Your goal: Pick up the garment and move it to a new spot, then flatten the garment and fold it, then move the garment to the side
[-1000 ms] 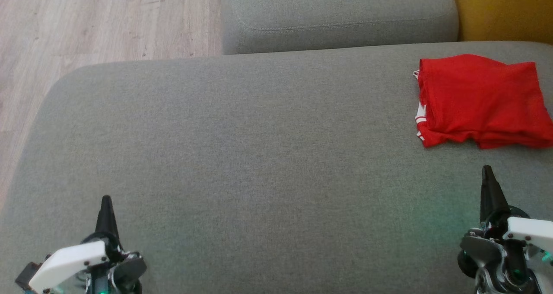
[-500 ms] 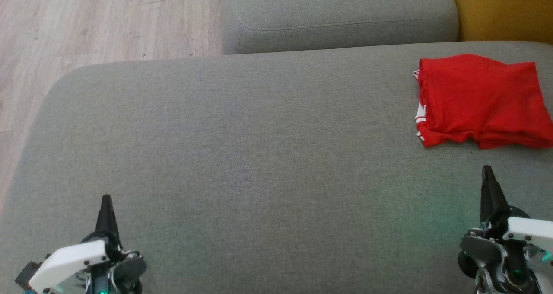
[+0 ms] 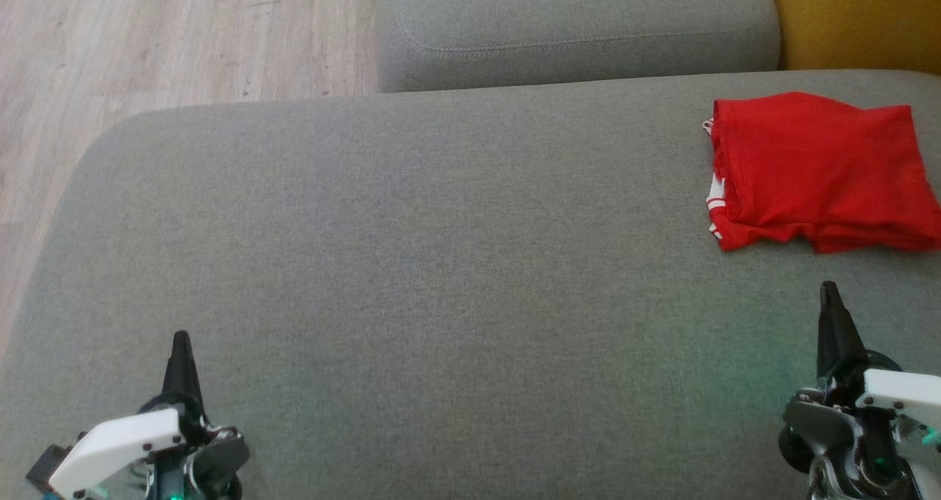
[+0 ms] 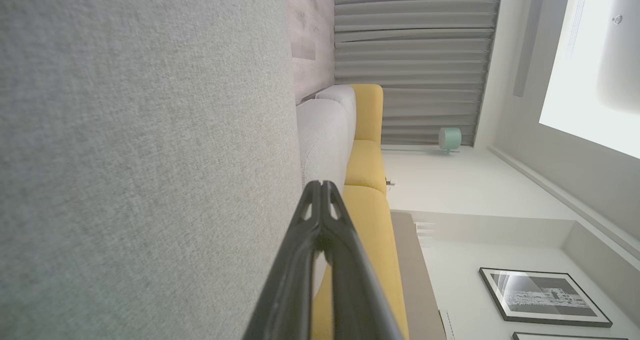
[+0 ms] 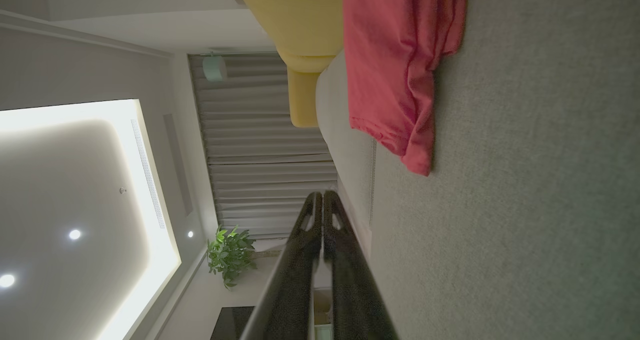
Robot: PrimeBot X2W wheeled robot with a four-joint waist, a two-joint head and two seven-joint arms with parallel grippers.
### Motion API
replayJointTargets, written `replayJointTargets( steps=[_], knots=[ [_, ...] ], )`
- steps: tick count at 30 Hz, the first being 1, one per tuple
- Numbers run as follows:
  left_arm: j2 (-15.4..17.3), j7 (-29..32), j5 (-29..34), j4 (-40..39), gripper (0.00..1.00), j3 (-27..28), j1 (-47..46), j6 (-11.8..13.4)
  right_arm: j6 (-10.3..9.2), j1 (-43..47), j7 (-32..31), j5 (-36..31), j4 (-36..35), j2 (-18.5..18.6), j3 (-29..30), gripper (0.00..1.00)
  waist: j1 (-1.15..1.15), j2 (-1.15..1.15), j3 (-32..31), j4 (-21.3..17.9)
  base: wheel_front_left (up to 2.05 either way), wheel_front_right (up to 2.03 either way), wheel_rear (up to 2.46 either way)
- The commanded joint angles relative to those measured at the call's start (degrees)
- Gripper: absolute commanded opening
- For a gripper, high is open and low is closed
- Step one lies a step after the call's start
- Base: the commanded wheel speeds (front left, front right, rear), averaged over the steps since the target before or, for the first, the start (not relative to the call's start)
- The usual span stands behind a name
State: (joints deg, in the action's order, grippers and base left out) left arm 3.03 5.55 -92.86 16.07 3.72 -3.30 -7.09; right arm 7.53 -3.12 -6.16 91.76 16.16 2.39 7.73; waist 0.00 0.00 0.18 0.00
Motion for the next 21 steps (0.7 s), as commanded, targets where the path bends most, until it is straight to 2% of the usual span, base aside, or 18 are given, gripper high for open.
replayJointTargets(
  steps=[1, 21],
  knots=[
    [0.4, 0.4, 0.1, -2.0, 0.0, 2.1, -2.8, -0.4, -0.04, -3.1, -0.3, 0.4, -2.1, 0.5, -1.2, 0.0, 0.0, 0.0, 0.0, 0.0, 0.0, 0.0, 0.0],
    [0.3, 0.5, 0.3, -2.0, 0.0, 2.3, -2.8, -0.4, -0.04, -3.1, -0.3, 0.4, -2.1, 0.5, -1.2, 0.0, 0.0, 0.0, 0.0, 0.0, 0.0, 0.0, 0.0]
  ],
)
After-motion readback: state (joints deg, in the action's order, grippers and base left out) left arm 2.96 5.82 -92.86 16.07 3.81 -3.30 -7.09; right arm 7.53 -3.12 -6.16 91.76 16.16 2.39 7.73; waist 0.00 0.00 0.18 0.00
